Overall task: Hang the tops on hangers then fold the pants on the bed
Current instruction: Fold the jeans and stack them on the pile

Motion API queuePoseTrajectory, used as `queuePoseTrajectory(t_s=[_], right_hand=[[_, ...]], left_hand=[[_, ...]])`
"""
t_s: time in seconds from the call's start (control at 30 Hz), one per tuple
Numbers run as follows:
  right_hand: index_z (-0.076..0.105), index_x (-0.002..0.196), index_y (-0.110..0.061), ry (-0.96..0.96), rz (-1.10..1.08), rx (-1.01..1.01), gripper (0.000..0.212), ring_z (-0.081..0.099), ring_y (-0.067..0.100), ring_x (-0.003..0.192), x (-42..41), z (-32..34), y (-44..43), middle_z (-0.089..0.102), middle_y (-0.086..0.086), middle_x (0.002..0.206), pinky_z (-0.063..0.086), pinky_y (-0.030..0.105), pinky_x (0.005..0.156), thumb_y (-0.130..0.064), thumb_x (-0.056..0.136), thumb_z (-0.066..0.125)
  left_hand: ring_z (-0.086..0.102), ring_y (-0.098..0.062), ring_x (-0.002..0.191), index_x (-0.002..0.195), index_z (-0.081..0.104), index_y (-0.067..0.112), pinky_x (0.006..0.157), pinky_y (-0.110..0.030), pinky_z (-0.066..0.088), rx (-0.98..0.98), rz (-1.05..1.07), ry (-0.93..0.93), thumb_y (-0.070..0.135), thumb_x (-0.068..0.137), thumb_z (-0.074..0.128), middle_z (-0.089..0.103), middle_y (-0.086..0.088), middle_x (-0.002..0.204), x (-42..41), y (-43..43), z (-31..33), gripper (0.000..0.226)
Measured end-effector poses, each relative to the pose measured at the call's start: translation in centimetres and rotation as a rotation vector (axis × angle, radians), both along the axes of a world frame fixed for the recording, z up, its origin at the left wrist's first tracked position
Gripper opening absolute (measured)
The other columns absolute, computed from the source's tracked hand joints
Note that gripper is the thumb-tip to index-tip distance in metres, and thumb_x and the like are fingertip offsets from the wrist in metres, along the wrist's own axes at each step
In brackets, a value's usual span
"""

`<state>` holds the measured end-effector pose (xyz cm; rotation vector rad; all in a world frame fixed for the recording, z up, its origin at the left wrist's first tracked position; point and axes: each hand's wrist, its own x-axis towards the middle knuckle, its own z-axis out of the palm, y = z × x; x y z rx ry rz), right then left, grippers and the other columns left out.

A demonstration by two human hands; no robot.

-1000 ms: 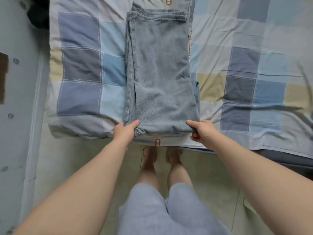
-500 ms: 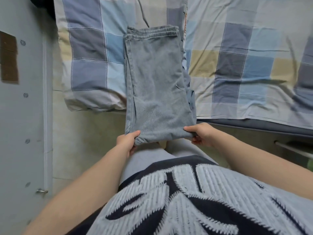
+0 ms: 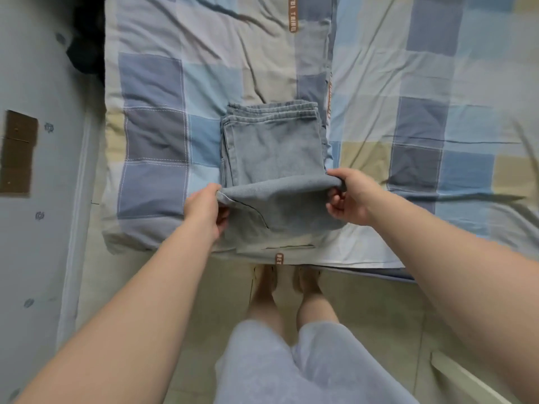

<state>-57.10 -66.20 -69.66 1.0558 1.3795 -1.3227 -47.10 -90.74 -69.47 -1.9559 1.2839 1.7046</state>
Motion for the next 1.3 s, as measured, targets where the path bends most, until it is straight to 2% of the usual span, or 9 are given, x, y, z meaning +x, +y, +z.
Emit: queuePoseTrajectory(t_s=[0.3, 0.4, 0.47, 0.57, 0.67, 0.73, 0.93, 1.07, 1.3], right_hand=[[0.059, 0.076, -0.019, 0.104, -0.068, 0.035, 0.025, 0.047, 0.005, 0.041, -11.7, -4.3, -4.7, 0.057, -0.006, 0.046, 0.051, 0.023, 0.055, -0.035, 0.094, 0.063], [0.062, 0.090, -0.021, 0.210, 0.009, 0.005, 0.016, 0.061, 0.010, 0.068, -14.6, -5.7, -6.2, 0.069, -0.005, 0.062, 0.051, 0.027, 0.067, -0.034, 0.098, 0.058], [0.064, 0.110, -0.023, 0.411, 0.214, 0.089, 0.015, 0.063, 0.016, 0.097, -15.3, -7.3, -6.6, 0.073, -0.003, 0.095, 0.049, 0.029, 0.077, -0.030, 0.098, 0.060], [0.046, 0.148, -0.020, 0.733, 0.710, 0.246, 0.055, 0.045, 0.023, 0.139, -13.0, -9.9, -6.2, 0.050, 0.006, 0.149, 0.038, 0.038, 0.114, -0.024, 0.096, 0.065], [0.018, 0.158, -0.037, 0.632, 1.247, 0.353, 0.071, 0.008, 0.025, 0.155, -7.8, -11.8, -4.6, 0.006, -0.004, 0.170, 0.015, 0.052, 0.124, -0.048, 0.098, 0.053], [0.011, 0.158, -0.042, 0.542, 1.391, 0.330, 0.074, 0.003, 0.024, 0.156, -5.0, -12.5, -3.2, -0.006, -0.009, 0.169, 0.015, 0.054, 0.123, -0.058, 0.097, 0.049], [0.030, 0.157, -0.020, 0.821, 0.965, 0.547, 0.078, 0.030, 0.026, 0.148, -5.0, -12.9, 0.0, 0.031, 0.005, 0.162, 0.026, 0.046, 0.120, -0.043, 0.092, 0.066], [0.040, 0.151, -0.018, 0.450, 0.619, 0.318, 0.075, 0.055, 0.022, 0.121, -6.9, -14.4, 1.0, 0.056, 0.006, 0.140, 0.040, 0.035, 0.105, -0.049, 0.090, 0.069], [0.067, 0.119, -0.026, 0.346, 0.388, -0.059, 0.038, 0.073, 0.002, 0.090, -7.2, -17.5, 0.4, 0.077, -0.014, 0.104, 0.053, 0.011, 0.068, -0.047, 0.087, 0.072]], left_hand=[[0.060, -0.012, 0.075, 0.109, 0.068, 0.022, 0.066, -0.026, 0.047, -0.002, 0.053, 0.157, 0.037, 0.088, 0.067, 0.068, 0.002, 0.091, -12.4, -3.5, -3.6, 0.025], [0.061, -0.010, 0.080, 0.109, 0.068, 0.023, 0.069, -0.025, 0.047, -0.055, 0.009, 0.256, 0.046, 0.092, 0.064, 0.073, 0.000, 0.103, -14.7, -4.4, -5.7, 0.029], [0.062, -0.008, 0.088, 0.119, 0.063, 0.020, 0.080, -0.027, 0.049, -0.202, -0.177, 0.369, 0.037, 0.093, 0.067, 0.071, -0.011, 0.123, -14.8, -4.2, -7.6, 0.031], [0.043, -0.018, 0.141, 0.159, 0.022, 0.021, 0.119, -0.039, 0.032, -0.443, -0.829, 0.390, 0.041, 0.092, 0.071, 0.038, -0.009, 0.160, -11.9, -2.8, -10.5, 0.086], [0.001, -0.024, 0.157, 0.161, 0.008, 0.038, 0.125, -0.048, 0.007, -0.716, -1.518, 0.112, 0.070, 0.090, 0.050, -0.001, 0.000, 0.171, -7.9, -0.5, -12.2, 0.088], [-0.009, -0.024, 0.156, 0.160, 0.009, 0.040, 0.125, -0.050, 0.001, -0.711, -1.612, 0.046, 0.073, 0.092, 0.041, -0.012, 0.000, 0.170, -6.3, 0.4, -12.6, 0.083], [0.012, -0.026, 0.154, 0.160, 0.015, 0.030, 0.122, -0.046, 0.015, -0.898, -1.118, 0.062, 0.064, 0.080, 0.070, 0.006, -0.001, 0.170, -6.5, -1.1, -12.8, 0.102], [0.052, -0.026, 0.133, 0.149, 0.039, 0.013, 0.116, -0.040, 0.038, -0.350, -0.561, 0.098, 0.054, 0.070, 0.087, 0.052, -0.007, 0.147, -8.3, -3.6, -14.6, 0.101], [0.069, -0.018, 0.106, 0.128, 0.065, 0.018, 0.100, -0.037, 0.052, -0.135, -0.608, 0.100, 0.055, 0.055, 0.093, 0.072, 0.004, 0.119, -9.2, -4.9, -15.5, 0.086]])
